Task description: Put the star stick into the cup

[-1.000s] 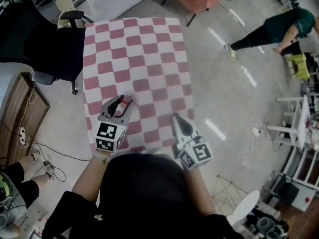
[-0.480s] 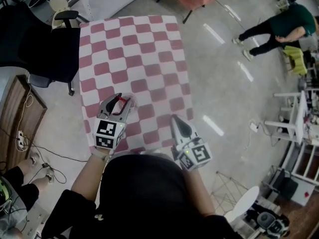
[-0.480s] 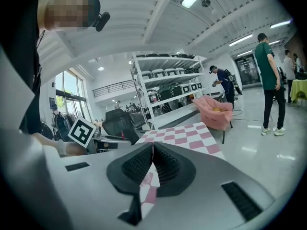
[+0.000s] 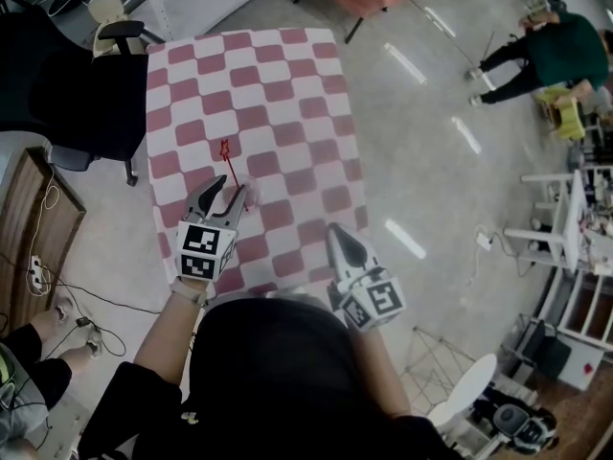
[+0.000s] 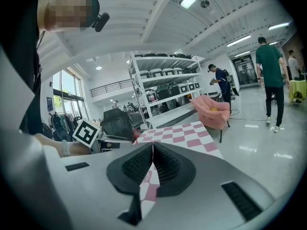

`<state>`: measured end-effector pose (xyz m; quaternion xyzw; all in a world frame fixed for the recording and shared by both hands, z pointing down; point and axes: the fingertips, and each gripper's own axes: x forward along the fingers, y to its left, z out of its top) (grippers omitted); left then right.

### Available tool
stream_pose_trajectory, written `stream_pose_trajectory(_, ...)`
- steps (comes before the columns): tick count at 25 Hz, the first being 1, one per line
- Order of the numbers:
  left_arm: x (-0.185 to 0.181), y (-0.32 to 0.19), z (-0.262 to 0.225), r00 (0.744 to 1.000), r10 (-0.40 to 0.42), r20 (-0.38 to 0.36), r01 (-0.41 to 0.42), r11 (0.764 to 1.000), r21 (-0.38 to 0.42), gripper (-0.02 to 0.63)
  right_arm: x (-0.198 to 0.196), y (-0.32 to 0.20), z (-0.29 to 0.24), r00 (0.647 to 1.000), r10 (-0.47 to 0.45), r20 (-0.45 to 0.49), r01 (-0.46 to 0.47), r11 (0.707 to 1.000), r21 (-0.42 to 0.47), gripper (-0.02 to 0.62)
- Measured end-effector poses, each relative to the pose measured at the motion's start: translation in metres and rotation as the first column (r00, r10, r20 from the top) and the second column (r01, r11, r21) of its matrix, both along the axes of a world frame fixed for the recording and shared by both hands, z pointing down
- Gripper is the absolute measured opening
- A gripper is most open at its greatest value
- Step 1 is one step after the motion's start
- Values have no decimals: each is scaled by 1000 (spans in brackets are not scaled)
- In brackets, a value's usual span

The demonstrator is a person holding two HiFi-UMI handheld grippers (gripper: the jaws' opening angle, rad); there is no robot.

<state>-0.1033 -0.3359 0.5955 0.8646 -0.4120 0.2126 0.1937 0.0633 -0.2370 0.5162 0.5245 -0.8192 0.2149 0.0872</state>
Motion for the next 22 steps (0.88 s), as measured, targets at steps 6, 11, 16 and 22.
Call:
stream_pose_trajectory(6, 1, 7, -4, 1000, -5, -4, 5, 1000, 11, 183, 0, 4, -3, 1000, -6, 5, 6, 1000, 15, 18)
stream_pose_trajectory(11, 6, 19, -23, 1000, -9, -24, 10, 999, 42, 181, 0, 9, -13, 1000, -27, 17, 26, 998, 48, 18)
stream_pose_trajectory(16, 11, 46, -55, 999, -14, -48, 19, 994, 107, 111, -2, 20, -29, 997, -67, 29, 64, 994, 91, 18)
stream_pose_trajectory(22, 16, 94, -91, 995, -30, -93, 44, 987, 153, 57, -6, 43, -45, 989, -137, 46, 130, 983, 133, 18)
